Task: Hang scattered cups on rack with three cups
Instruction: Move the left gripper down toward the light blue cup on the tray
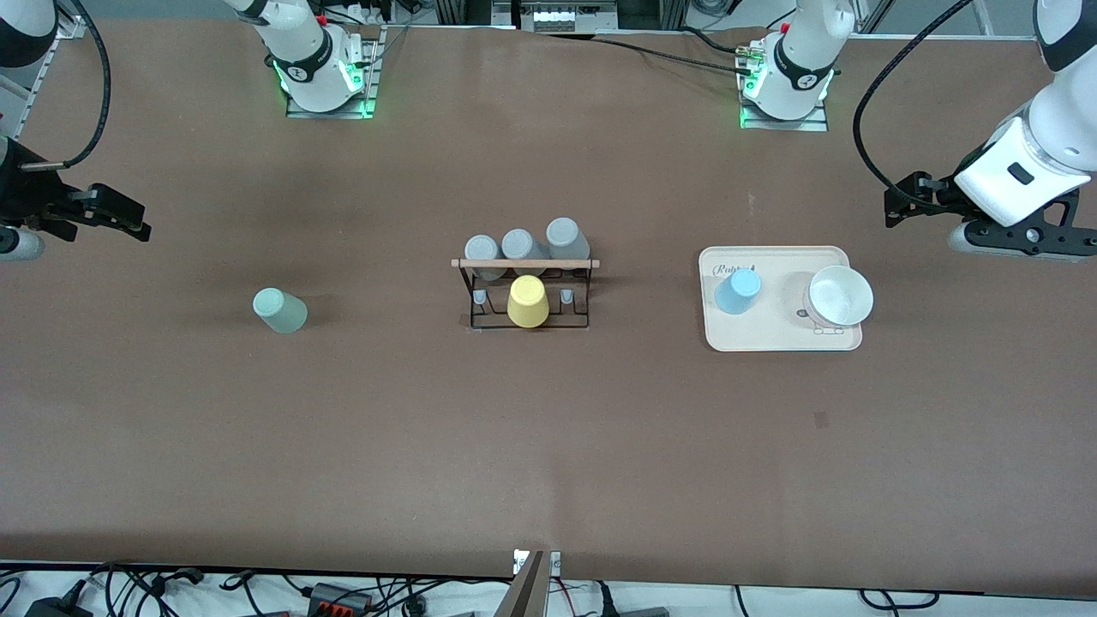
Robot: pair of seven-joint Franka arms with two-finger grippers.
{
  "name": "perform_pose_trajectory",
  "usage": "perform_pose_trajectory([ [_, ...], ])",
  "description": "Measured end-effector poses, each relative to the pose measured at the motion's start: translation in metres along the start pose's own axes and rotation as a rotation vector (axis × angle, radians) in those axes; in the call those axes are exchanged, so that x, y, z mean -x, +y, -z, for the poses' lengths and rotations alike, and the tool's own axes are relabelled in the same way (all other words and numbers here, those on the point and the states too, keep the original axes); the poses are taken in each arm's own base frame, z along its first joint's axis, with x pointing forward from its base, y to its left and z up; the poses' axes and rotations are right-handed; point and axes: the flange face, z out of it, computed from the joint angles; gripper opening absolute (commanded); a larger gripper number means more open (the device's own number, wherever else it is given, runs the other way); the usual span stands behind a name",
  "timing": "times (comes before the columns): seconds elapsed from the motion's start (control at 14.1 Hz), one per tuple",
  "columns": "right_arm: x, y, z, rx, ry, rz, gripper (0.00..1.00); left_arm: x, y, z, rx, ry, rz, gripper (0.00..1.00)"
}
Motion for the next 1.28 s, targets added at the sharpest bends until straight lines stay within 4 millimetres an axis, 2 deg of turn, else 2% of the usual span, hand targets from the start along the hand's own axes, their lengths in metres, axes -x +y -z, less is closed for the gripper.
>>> perform_pose_trajectory([
  [1.06,-0.0021,-0.0012,-0.0024,0.0,0.015,0.003,1.0,-0.0004,0.0001,-0.0007,0.0,-0.001,0.0,1.0],
  [1.28,-0.0022,-0.0038,-0.0051,0.0,0.01,0.008,1.0,-0.0023,0.0037,-0.0073,0.0,-0.022,-0.007,1.0],
])
